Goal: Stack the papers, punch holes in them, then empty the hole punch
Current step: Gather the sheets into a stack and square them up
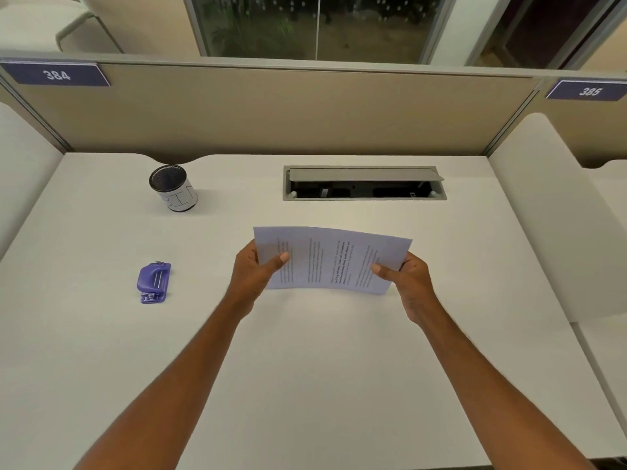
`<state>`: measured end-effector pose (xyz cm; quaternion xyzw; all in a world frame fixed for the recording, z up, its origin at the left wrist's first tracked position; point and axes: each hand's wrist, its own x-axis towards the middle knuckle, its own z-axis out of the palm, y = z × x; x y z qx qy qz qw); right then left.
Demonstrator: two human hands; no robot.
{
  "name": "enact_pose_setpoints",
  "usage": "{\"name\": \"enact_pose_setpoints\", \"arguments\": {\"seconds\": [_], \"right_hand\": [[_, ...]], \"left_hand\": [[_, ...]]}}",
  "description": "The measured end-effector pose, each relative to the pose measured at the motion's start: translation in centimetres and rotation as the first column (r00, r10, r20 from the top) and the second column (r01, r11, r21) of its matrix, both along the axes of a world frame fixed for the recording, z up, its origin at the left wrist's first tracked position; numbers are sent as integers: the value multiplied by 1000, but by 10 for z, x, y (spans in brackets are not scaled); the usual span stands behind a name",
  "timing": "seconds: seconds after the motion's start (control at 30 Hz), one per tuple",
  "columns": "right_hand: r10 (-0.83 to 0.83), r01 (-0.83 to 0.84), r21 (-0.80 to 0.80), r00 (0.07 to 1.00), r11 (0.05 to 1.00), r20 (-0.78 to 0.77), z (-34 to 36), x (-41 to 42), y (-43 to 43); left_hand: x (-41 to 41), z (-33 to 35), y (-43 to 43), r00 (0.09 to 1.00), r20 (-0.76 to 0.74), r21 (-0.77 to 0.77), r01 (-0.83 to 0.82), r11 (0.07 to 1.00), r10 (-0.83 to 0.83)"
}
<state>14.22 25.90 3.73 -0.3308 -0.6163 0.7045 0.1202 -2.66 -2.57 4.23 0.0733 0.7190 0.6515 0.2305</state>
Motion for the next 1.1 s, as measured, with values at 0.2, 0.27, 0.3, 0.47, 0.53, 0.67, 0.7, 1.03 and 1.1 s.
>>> {"name": "enact_pose_setpoints", "arguments": {"seconds": [0.2, 0.27, 0.3, 0.47, 0.53, 0.67, 0.7, 1.03, 1.1], "right_hand": [[-35, 35, -4, 999, 999, 4, -5, -2, -1], [-39, 39, -6, 999, 999, -10, -4, -3, 1], [-38, 38, -6, 999, 999, -12, -4, -3, 1], [-25, 26, -16, 999, 1000, 37, -10, -1, -1], [-21, 22, -22, 998, 1000, 53, -13, 0, -2], [9, -9, -5, 997, 1000, 71, -14, 4, 1], [15, -15, -3, 998, 1000, 63, -13, 6, 3], [-165, 73, -445, 971, 893, -171, 7, 3, 10], [-211, 53, -548, 950, 835, -228, 14, -7, -2]], "left_hand": [[6, -4, 8, 998, 33, 20, -49, 999, 49], [6, -3, 8, 998, 26, 38, -57, 998, 56], [6, -3, 8, 998, 26, 43, -59, 997, 58], [11, -9, 4, 996, 66, 41, -56, 998, 53], [13, -10, 5, 996, 72, 46, -54, 998, 50], [11, -6, 5, 996, 71, 57, -57, 997, 53], [9, -4, 5, 996, 67, 64, -59, 996, 55], [-1, 19, 17, 977, 199, 366, -145, 919, 74], [2, 20, 24, 964, 251, 414, -183, 892, 82]]}}
